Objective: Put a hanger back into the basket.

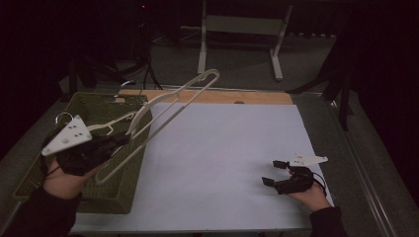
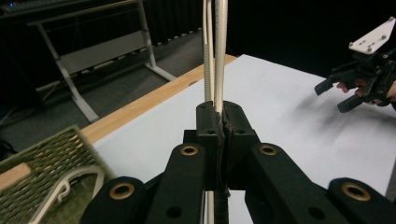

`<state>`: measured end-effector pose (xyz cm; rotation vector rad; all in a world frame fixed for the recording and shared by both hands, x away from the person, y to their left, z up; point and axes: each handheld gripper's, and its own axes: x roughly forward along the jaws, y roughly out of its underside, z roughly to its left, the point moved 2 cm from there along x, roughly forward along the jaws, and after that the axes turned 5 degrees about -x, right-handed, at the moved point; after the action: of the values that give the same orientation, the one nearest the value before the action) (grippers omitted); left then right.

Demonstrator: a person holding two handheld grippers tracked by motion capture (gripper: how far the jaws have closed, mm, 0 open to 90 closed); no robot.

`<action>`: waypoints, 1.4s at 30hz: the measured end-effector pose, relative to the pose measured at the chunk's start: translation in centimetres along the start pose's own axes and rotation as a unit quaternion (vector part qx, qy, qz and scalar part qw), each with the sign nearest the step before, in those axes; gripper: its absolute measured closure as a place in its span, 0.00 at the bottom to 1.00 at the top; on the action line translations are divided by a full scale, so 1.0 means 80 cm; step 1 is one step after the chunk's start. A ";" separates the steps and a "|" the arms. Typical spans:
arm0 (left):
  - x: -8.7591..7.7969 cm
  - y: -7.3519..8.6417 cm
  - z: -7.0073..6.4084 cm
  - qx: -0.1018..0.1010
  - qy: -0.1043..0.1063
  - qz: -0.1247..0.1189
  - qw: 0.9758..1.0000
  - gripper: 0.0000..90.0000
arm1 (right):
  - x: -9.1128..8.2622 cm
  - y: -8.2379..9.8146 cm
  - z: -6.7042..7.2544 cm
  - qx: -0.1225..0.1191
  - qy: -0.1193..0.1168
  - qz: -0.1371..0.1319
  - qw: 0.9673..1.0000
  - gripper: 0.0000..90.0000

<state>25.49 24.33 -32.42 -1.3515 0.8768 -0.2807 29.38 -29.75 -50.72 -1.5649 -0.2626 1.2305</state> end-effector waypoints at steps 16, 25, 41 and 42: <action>-0.049 0.039 0.114 -0.063 -0.021 0.026 0.997 0.98 | -0.002 0.004 0.000 0.003 -0.001 0.000 1.000 0.16; -0.069 0.076 0.165 -0.093 -0.019 0.041 0.995 0.98 | 0.001 0.005 0.001 0.000 -0.004 0.005 1.000 0.16; -0.093 0.125 0.195 -0.107 -0.036 0.063 0.992 0.98 | 0.001 0.006 0.002 0.001 -0.007 0.008 1.000 0.16; -0.093 0.128 0.197 -0.108 -0.034 0.064 0.992 0.98 | 0.001 0.006 0.002 0.001 -0.007 0.008 1.000 0.16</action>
<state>28.25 43.03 -39.54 -1.4870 0.9526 -0.0400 29.08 -29.82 -51.14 -1.5595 -0.2570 1.2547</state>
